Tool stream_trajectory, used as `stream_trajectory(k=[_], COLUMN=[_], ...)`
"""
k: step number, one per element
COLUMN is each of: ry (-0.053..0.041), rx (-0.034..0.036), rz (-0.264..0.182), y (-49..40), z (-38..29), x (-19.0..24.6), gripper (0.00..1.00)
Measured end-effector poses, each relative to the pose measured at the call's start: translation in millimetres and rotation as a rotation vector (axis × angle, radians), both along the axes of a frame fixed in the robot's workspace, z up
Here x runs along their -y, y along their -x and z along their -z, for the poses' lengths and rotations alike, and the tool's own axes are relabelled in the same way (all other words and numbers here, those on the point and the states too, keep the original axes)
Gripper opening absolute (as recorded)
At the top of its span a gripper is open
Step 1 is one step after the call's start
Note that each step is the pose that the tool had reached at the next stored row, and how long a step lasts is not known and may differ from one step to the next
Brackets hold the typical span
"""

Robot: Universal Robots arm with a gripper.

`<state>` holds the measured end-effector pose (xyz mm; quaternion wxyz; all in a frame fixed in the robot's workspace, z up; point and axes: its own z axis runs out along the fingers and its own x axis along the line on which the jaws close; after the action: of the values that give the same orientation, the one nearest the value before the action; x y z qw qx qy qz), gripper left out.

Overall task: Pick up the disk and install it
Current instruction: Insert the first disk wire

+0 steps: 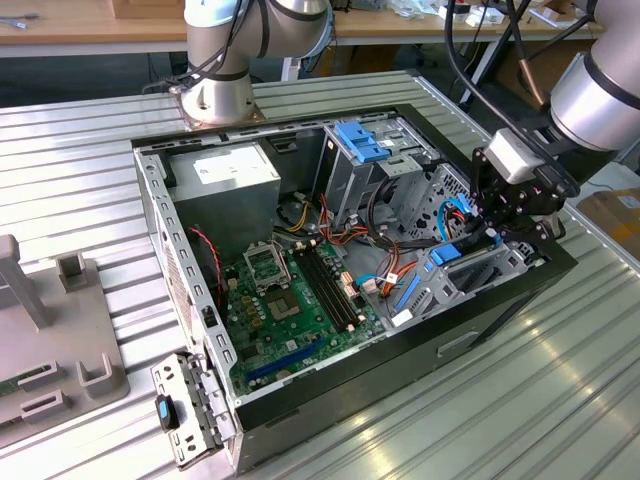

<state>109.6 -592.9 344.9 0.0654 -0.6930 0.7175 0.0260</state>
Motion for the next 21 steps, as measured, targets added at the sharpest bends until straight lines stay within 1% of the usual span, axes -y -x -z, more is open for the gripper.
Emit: stream_trajectory(k=[2,7,11,21], ry=[0.0000,0.0005,0.0059,0.0057], rx=[-0.0001,0.0000,0.0000,0.0000], rz=[0.000,0.000,0.000,0.000], y=[0.0,0.0,0.0,0.0], z=[1.9,2.8,4.9,6.7], x=[0.5,0.5,0.6,0.6], gripper=[0.16,0.16,0.16,0.16])
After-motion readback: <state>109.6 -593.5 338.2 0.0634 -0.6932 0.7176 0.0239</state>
